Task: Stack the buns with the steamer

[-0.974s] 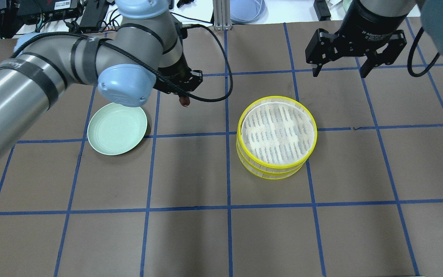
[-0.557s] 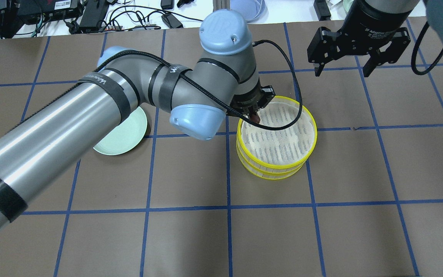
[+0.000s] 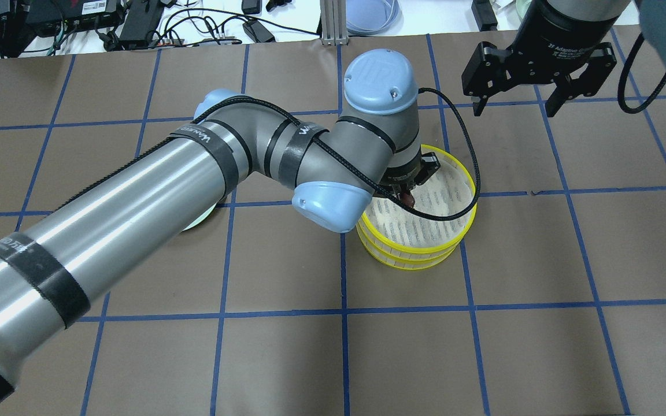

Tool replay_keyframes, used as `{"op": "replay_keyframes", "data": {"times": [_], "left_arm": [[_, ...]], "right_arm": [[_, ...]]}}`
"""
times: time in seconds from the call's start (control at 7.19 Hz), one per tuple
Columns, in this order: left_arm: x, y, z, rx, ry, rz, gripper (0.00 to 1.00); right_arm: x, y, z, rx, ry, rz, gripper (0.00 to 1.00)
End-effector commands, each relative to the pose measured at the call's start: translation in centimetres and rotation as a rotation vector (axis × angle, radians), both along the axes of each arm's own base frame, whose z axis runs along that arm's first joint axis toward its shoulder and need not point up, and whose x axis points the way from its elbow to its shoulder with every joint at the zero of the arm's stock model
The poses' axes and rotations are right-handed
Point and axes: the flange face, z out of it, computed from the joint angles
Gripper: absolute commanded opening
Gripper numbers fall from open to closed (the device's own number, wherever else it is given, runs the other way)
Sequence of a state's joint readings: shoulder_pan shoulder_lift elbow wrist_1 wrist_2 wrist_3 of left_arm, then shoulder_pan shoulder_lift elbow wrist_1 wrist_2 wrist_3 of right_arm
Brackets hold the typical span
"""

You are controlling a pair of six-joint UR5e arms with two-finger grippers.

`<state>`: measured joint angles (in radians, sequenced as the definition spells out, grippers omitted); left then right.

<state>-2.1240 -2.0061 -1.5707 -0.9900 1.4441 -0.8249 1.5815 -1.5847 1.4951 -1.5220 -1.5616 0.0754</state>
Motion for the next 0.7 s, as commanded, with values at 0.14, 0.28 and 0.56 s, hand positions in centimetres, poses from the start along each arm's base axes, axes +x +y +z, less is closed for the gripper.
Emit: {"op": "replay_keyframes", "data": {"times": [0.14, 0.28, 0.56], "left_arm": [[0.3, -0.1, 1.5, -0.028, 0.007, -0.014, 1.00], [0.3, -0.1, 1.5, -0.028, 0.007, -0.014, 1.00], [2.1, -1.2, 2.9, -0.072, -0.017, -0.041, 1.00]], "right_arm": [[-0.1, 0.0, -0.3, 0.005, 0.012, 0.026, 0.98], [-0.3, 0.0, -0.4, 0.005, 0.036, 0.030, 0.95], [-0.4, -0.1, -0.5, 0.002, 0.037, 0.033, 0.96]]}}
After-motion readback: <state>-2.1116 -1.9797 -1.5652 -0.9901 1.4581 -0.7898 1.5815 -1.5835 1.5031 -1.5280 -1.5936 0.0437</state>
